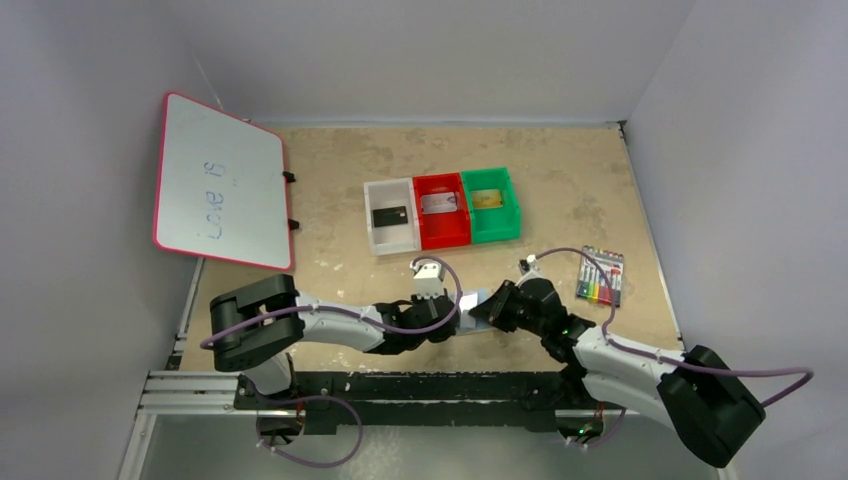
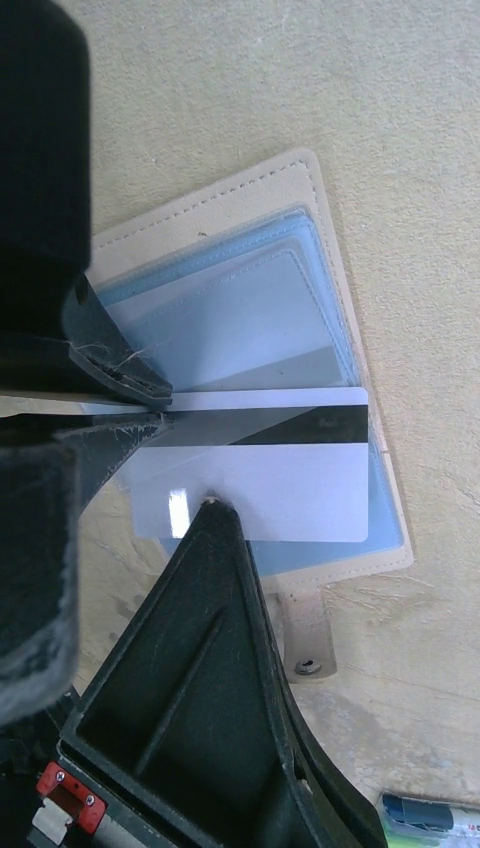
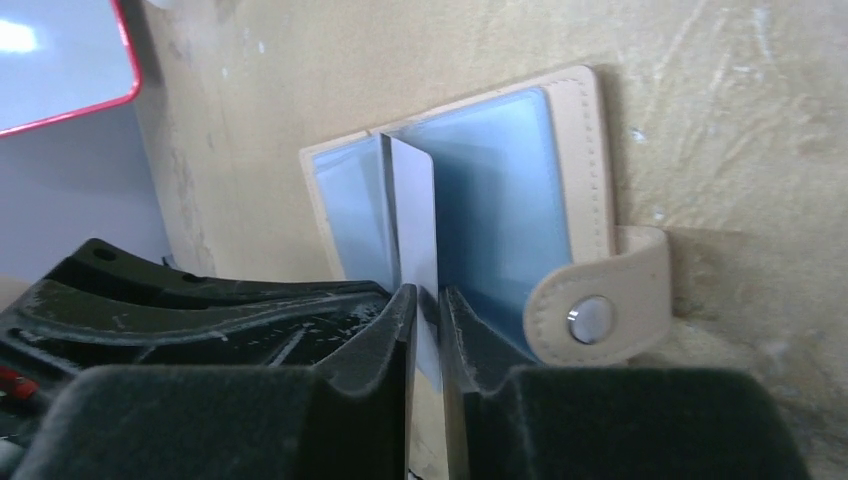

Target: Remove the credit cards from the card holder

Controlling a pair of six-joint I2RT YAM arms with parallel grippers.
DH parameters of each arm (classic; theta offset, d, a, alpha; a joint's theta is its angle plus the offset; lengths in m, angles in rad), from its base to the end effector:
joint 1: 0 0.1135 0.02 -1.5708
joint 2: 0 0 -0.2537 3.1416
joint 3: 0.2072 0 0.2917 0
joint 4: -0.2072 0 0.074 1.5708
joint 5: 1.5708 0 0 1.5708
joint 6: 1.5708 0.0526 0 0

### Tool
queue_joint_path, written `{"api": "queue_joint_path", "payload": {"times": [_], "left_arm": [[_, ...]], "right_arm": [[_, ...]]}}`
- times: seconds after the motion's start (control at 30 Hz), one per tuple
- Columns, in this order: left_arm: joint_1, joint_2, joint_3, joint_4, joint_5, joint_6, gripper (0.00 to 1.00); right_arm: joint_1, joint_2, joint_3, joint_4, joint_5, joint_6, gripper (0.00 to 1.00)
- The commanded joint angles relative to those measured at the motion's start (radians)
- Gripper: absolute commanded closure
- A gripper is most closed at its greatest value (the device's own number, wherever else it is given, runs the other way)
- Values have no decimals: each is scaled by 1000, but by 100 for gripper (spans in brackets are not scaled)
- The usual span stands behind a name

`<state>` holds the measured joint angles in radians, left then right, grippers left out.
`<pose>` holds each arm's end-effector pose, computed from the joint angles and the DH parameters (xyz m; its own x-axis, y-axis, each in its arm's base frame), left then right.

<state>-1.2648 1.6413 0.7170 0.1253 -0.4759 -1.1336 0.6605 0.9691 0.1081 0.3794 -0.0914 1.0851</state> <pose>0.1260 -0.3188 0.0883 -0.7721 -0.2293 -0.5927 0.1225 0.8615 -0.4928 0.1707 0.1387 0.0867 -0.7675 0.5189 -0.3763 0.0085 0.5952 0.8035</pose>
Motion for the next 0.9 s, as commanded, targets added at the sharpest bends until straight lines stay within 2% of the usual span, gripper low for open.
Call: {"api": "queue_joint_path", "payload": {"times": [0.0,0.17,0.23,0.3,0.33,0.6,0.87], "left_arm": [[-6,44,7,-65,39,25,93],[-8,45,10,-70,40,29,93],[-8,46,9,-73,39,28,94],[-8,43,9,-79,34,27,94],[-8,40,8,-81,30,26,94],[-8,-31,-12,-112,-29,23,90],[-8,-133,-27,-127,-71,33,80]], "right_arm": [[1,8,10,120,-41,8,81],[1,26,-15,212,-57,52,79],[1,37,-4,200,-46,52,85],[1,40,14,148,-21,44,98],[1,36,27,111,-6,37,100],[1,-121,72,-133,142,-32,100],[1,-289,57,-171,193,-132,100]]}}
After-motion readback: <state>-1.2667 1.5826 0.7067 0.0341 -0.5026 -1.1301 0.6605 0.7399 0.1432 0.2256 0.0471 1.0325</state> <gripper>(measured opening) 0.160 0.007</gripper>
